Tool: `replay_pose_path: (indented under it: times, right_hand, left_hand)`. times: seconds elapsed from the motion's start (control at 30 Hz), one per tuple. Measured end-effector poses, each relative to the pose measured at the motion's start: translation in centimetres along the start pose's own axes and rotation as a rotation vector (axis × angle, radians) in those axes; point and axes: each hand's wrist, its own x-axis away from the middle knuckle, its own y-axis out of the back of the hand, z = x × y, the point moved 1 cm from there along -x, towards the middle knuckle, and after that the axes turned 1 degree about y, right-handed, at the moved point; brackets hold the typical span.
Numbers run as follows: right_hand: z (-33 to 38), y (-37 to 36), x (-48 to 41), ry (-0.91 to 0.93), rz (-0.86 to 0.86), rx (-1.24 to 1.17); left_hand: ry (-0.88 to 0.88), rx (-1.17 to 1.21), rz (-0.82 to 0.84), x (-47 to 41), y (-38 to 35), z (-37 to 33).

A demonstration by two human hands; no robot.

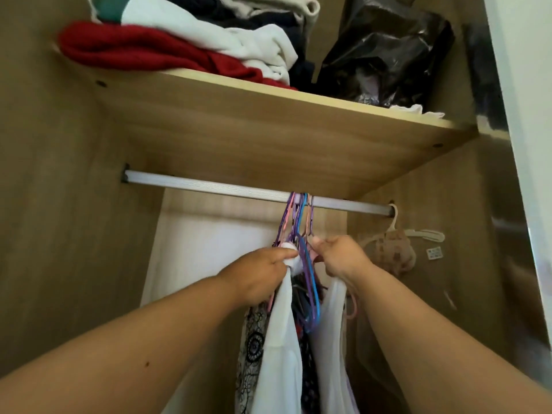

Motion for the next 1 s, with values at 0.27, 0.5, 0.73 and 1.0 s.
replay_pose_path:
  times: [0.27, 0.5, 0.73, 1.0]
  right_hand:
    - [7.0, -7.4, 1.4, 0.073, 0.103, -0.07]
    - [12.1, -12.8, 2.7, 0.032, 0.197, -0.27]
    - [15.7, -16.4, 3.4, -0.011, 0.346, -0.458]
    - [15.4, -15.4, 3.5, -0.006, 0.147, -0.288]
  left_hand:
    - [0.114, -0.462, -0.147, 5.3, 6.7, 1.0]
    - [0.241, -0.733, -0.176, 8.7, 11.9, 2.5]
    - [0.404, -0.779, -0.221, 11.3, 15.2, 4.0]
    - [0.376, -0.747, -0.164, 12.2, 16.1, 5.5]
